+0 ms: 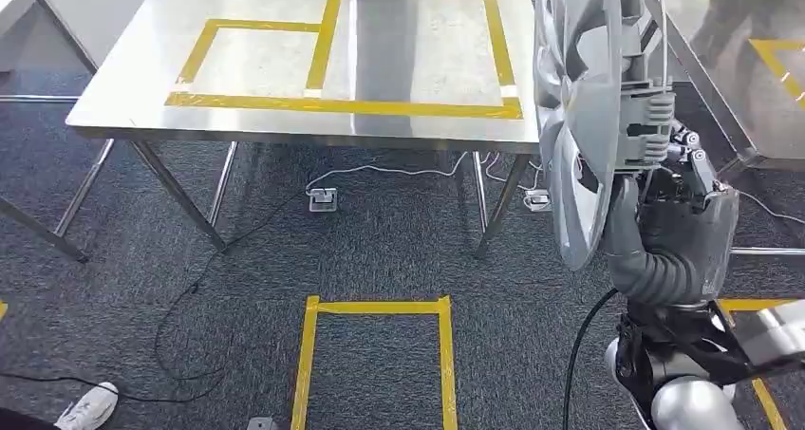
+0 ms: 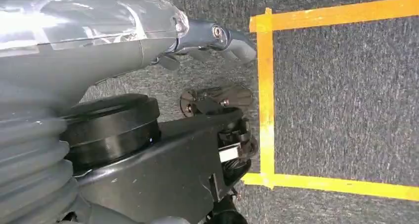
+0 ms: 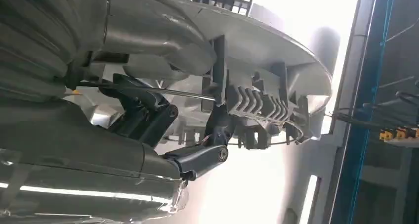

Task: Take the parts from the cabinet and place them on the table.

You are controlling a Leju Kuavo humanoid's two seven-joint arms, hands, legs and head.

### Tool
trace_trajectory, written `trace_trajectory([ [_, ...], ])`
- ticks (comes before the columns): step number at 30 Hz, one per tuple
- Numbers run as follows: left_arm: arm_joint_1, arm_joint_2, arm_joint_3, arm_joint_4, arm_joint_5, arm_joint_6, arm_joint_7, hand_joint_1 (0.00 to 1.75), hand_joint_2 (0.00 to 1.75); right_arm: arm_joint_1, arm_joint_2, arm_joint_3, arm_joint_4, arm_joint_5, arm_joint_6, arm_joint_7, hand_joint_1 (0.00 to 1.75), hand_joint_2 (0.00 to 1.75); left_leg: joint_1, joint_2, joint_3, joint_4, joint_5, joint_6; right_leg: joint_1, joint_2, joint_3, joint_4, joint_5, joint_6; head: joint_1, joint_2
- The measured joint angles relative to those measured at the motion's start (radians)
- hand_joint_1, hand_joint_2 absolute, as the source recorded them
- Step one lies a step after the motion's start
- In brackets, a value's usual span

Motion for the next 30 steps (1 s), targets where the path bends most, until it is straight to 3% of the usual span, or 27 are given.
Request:
trace_trajectory([
  [30, 0.0, 0.002, 0.0, 0.003, -0.013, 0.016, -0.008, 0.0, 1.75, 0.087, 0.001, -0.075, -0.024, -0.074, -0.006, -0.124, 1.75, 1.75, 0.0, -0.004, 0.001, 0.0, 0.0, 0.0, 0.0, -0.001, 0.001, 0.0, 0.0, 0.0, 0.001, 0.0],
])
